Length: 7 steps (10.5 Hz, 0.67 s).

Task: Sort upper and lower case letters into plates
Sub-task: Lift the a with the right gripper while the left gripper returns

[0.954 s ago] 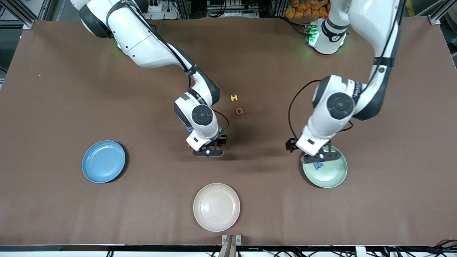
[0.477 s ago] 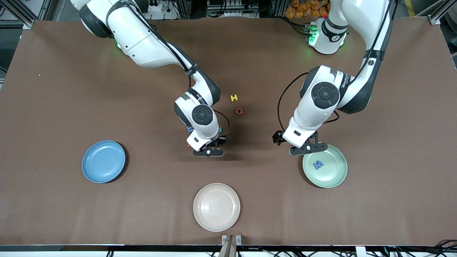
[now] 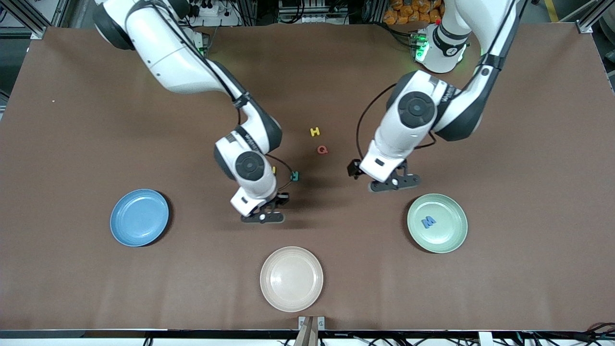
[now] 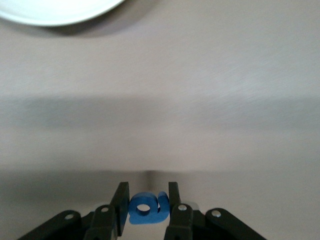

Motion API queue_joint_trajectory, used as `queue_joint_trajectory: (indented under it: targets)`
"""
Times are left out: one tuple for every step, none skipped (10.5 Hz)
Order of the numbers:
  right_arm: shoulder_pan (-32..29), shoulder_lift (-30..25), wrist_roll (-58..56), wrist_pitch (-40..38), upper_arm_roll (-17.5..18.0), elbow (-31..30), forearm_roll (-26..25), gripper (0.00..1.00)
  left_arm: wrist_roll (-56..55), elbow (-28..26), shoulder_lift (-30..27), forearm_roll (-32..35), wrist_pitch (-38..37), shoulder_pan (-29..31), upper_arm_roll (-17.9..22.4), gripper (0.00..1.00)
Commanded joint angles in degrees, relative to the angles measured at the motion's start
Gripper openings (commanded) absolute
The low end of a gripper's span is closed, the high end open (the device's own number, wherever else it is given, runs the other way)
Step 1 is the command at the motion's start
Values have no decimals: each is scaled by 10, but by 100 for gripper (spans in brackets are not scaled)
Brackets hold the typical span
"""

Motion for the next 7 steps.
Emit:
queue_joint_trajectory:
  targets:
    - [-78, -38, -132, -69, 10, -8, 2, 0, -42, -1, 14, -12, 3, -3, -31, 100]
    - [-112, -39, -185, -92, 12, -6, 5, 0, -68, -1, 22, -9, 12, -25, -33, 100]
    - [-134, -46, -227, -105, 12, -6, 5, 0, -82, 0, 34, -4, 22, -33, -34, 100]
    - [-153, -49, -259, -119, 13, -7, 5, 0, -91, 0, 48, -3, 42, -48, -35, 100]
    - [-165, -56, -278, -132, 12, -12, 6, 0, -111, 0, 62, 0, 62, -65, -36, 100]
    - [-182, -68, -304, -148, 12, -19, 7, 0, -120, 0, 74, 8, 70, -69, -36, 100]
    - [-201, -78, -342, -163, 12, -22, 7, 0, -121, 0, 88, 15, 72, -75, -39, 100]
